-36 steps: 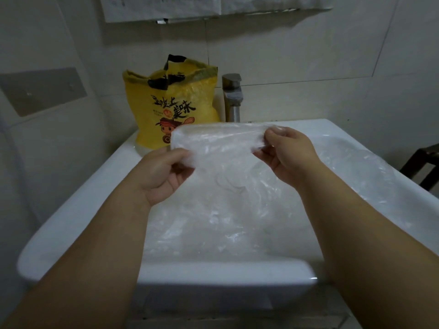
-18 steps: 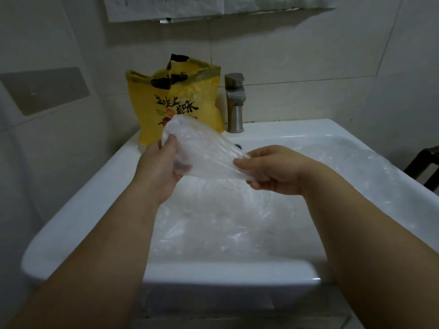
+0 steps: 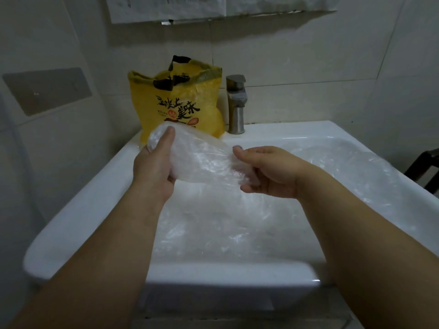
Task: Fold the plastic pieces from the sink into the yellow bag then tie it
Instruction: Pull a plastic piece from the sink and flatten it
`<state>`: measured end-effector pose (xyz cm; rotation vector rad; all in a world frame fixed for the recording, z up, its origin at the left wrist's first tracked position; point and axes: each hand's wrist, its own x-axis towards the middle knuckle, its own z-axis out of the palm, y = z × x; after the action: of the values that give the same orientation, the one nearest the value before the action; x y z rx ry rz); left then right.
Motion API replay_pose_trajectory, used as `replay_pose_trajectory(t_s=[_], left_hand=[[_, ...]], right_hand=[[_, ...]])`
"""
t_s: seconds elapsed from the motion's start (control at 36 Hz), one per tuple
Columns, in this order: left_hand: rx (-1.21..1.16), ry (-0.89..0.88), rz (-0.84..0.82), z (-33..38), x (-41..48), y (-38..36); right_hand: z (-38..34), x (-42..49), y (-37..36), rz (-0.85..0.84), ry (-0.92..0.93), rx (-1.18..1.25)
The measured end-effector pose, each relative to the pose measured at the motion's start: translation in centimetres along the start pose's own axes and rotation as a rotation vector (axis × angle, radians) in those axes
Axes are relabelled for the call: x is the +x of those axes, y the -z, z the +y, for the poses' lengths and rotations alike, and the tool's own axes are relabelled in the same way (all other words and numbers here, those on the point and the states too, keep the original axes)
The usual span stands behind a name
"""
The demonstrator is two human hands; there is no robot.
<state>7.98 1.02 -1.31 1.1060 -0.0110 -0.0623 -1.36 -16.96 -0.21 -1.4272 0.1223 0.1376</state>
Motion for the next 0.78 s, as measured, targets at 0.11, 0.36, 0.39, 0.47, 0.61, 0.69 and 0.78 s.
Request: replay_pose_trajectory(t_s=[0.11,0.36,0.39,0.47,0.61,0.69,0.78], left_hand=[[0.022,-0.036,0.002,-0.2,0.2,0.1],[-0.249,0.201,-0.5,0.1,-0.3,-0.1],[-0.229,0.265,-0.561,-0.1,-0.7,-0.3],[0.051,0.37,-0.804,-1.5,-2.2,-1.1],[0.264,0.285,-0.598,-2.7,-3.5,-3.0],[0.119,0.235,-0.492,-1.7,-2.7,-3.0],[-0.057,0.142,-0.356,-0.1,-1.6,-2.0]], right_hand=[[0.4,-0.1,-0.1,-0.097,-0.05,-0.091],[0.1,0.4,-0.2,0.063,0.055,0.07],[0.0,0.5,-0.3,0.07,0.081,0.114],[0.2,0.4,-1.0,0.027,0.141,0.126],[1.7,0.9,-2.5,0.1,0.227,-0.201],[1.9,0.9,-2.6,0.067,0.176,-0.265],[1.7,0.8,-1.9,0.045,0.084,-0.248]])
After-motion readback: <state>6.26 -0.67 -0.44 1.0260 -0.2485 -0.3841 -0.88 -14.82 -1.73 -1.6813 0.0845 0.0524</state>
